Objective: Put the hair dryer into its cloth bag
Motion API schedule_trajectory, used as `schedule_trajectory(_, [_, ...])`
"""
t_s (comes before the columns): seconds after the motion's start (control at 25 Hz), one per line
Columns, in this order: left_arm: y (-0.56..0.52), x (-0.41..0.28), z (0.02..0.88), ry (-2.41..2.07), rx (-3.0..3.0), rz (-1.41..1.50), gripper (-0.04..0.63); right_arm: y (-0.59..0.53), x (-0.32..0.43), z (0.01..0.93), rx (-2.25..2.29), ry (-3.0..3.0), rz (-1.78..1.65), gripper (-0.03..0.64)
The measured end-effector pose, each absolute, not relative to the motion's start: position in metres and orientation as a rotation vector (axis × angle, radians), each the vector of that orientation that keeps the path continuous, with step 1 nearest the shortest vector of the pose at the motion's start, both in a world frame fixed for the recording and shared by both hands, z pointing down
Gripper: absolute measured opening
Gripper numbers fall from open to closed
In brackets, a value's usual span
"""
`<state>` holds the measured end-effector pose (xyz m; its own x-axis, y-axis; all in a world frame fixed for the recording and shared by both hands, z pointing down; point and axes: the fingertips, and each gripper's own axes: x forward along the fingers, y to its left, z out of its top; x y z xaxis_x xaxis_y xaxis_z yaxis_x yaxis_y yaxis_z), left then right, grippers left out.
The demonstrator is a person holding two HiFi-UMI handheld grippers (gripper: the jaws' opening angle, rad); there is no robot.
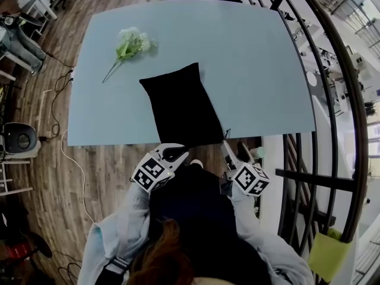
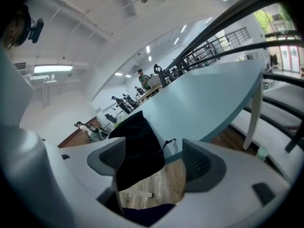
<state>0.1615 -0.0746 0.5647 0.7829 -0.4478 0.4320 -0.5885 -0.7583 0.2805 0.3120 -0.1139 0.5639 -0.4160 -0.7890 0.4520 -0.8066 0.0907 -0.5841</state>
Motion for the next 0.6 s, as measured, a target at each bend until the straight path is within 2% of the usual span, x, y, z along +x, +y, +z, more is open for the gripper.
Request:
schedule_trajectory(0.04, [-0.075, 0.161, 0.560, -0.774, 2.538, 0.414, 0.037, -0.115, 0.309, 0.562, 1.665, -2.322, 1.262, 0.387])
schedule_trajectory(0.08, [-0.072, 0.163, 0.555, -0.739, 2.504, 0.352, 0.079, -0.116, 0.306, 0.561, 1.645, -2.339, 1.267, 0.391])
schedule_trajectory(0.16, [-0.063, 0.170, 0.546, -0.624, 2.459, 0.265, 0.243, -0.119, 0.302, 0.558, 1.605, -2.368, 1.278, 0.412])
schedule_trajectory(0.2, [-0.057, 0.173, 0.541, -0.581, 2.461, 0.244, 0.264, -0.120, 0.300, 0.556, 1.582, -2.384, 1.282, 0.425])
schedule_trajectory(0.32, [-0.051, 0.170, 0.519, -0.570, 2.509, 0.209, 0.264, -0.119, 0.286, 0.549, 1.455, -2.464, 1.288, 0.449])
schedule_trajectory(0.6, [-0.084, 0.127, 0.447, -0.855, 2.555, -0.036, 0.262, -0.130, 0.242, 0.513, 1.137, -2.681, 1.117, 0.427])
